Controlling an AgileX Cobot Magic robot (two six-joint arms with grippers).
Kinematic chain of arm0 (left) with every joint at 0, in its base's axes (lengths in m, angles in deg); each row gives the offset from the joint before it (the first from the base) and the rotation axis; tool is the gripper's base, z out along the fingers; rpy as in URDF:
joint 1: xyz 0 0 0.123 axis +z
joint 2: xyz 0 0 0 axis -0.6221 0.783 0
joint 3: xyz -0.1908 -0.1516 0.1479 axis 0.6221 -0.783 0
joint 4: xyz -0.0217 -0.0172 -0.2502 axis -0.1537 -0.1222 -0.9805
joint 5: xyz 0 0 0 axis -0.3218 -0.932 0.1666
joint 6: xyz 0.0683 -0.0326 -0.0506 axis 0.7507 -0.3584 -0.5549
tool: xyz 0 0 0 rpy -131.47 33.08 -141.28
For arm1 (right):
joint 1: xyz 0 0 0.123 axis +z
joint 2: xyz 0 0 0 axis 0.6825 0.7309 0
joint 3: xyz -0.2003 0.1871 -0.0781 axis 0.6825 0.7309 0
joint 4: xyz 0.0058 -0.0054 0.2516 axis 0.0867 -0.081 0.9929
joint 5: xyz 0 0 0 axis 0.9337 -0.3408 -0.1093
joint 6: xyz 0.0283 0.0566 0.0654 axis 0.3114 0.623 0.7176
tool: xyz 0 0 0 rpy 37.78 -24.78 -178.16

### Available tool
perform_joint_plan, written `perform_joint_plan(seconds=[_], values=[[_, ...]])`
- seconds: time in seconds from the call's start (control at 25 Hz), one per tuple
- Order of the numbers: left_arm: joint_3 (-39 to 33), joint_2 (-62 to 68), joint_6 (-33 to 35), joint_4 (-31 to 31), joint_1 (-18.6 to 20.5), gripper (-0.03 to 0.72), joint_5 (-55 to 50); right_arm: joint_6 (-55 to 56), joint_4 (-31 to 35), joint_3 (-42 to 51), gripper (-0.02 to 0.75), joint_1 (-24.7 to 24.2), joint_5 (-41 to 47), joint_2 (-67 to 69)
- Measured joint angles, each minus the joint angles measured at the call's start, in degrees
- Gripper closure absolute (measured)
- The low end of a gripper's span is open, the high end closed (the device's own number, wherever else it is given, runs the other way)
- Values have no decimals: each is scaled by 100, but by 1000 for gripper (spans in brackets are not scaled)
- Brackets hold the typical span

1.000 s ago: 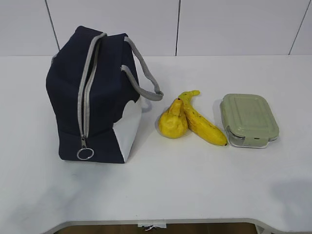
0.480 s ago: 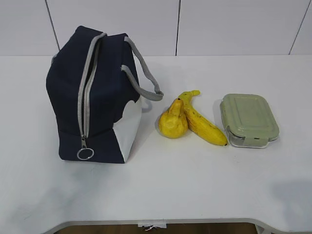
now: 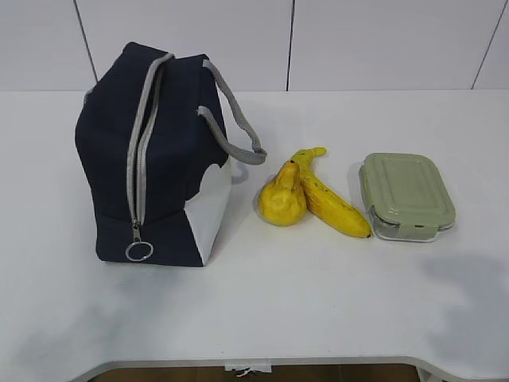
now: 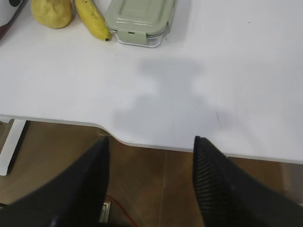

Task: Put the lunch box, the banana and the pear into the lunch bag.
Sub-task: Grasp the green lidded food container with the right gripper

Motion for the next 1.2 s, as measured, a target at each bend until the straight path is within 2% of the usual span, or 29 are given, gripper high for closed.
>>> perform_joint_plan(seconds=[0.64, 1.0, 1.2], values=[[0, 0, 0, -20, 0, 444, 0, 484, 143, -257, 302, 0, -881, 3140], [0, 0, 0, -20, 0, 444, 0, -126, 472, -1288, 302, -76, -1151, 4727], [0, 0, 0, -20, 0, 444, 0, -871, 1120, -1826, 302, -558, -1163, 5429]])
